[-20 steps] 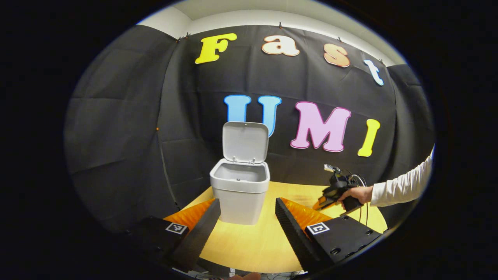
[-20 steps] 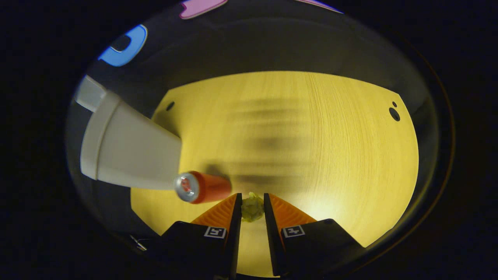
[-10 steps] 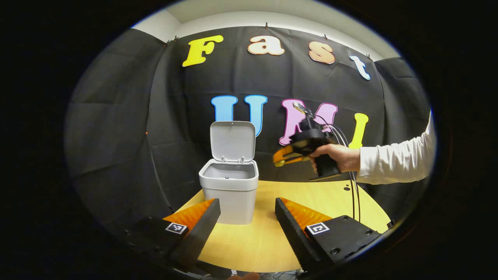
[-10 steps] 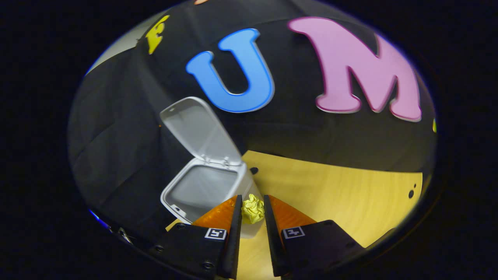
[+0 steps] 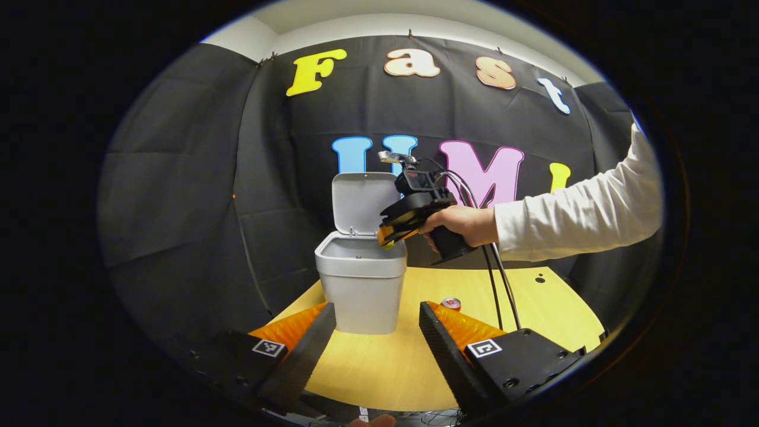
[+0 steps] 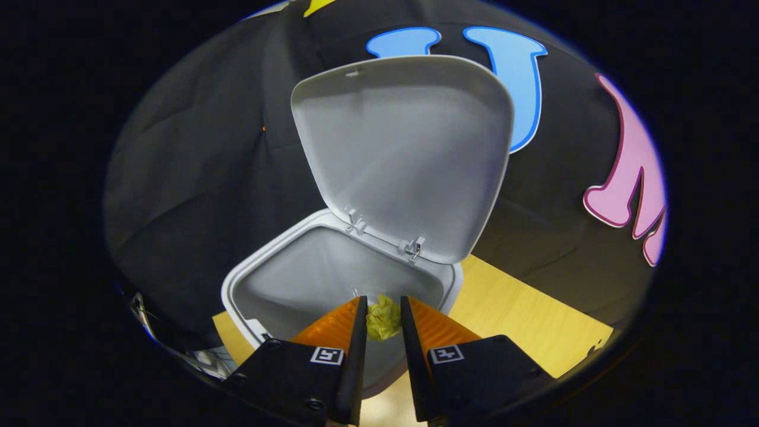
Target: Press the lid of the desktop garbage bin to open it, pick up the crumpled paper on the desktop and throw it into the bin, then pick up the pop can on the desktop and drop it into the bin, and finally close the garbage bin lid.
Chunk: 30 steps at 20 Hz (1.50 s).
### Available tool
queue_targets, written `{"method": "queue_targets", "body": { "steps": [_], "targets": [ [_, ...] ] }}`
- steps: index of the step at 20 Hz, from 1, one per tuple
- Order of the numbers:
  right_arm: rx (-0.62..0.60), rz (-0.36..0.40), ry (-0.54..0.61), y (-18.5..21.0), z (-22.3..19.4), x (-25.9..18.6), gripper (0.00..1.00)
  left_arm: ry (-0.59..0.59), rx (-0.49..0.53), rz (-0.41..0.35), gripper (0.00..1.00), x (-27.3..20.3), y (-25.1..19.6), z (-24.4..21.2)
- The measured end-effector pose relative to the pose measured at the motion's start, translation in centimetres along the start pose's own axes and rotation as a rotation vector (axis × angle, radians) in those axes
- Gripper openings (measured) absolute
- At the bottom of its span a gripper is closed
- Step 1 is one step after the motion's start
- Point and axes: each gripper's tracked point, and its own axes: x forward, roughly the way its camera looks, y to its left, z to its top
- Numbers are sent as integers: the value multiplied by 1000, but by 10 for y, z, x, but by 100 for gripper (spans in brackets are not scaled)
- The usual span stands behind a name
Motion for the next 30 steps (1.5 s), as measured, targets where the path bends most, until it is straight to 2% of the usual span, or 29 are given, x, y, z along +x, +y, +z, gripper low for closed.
{"method": "queue_targets", "body": {
  "steps": [2,3,4,5,6,7,8,9,10,12,15,19,22,25,30],
  "targets": [
    [3,14,3,4,-3,7,37,-2,-9,-14,96,1,-6,-2],
    [16,16,2,4,-1,9,46,0,-10,-20,96,2,-8,-3],
    [29,27,0,7,-1,11,39,1,-10,-24,96,6,-10,-5],
    [34,36,4,8,0,10,43,1,-6,-30,96,8,-12,-6],
    [35,55,-1,11,1,7,52,3,0,-37,96,12,-15,-7],
    [24,59,-8,12,1,6,52,5,6,-44,96,15,-18,-9],
    [10,63,-12,12,2,3,62,4,10,-56,95,19,-22,-11],
    [-3,66,-19,11,3,0,74,5,12,-68,99,22,-27,-13],
    [-10,67,-22,10,3,-5,84,6,10,-83,96,26,-31,-16],
    [-7,64,-30,3,5,-18,94,6,14,-104,95,36,-41,-23],
    [3,55,-63,-18,11,-48,97,13,48,-134,96,57,-56,-37],
    [28,21,-128,-60,16,-116,96,30,109,-166,96,102,-81,-65],
    [64,-55,-181,-111,11,-181,97,58,121,-200,95,144,-105,-97],
    [97,-175,-263,-162,8,-258,96,81,132,-245,96,184,-133,-128],
    [142,-377,-428,-224,11,-390,96,140,164,-232,96,246,-149,-181]
  ]
}}
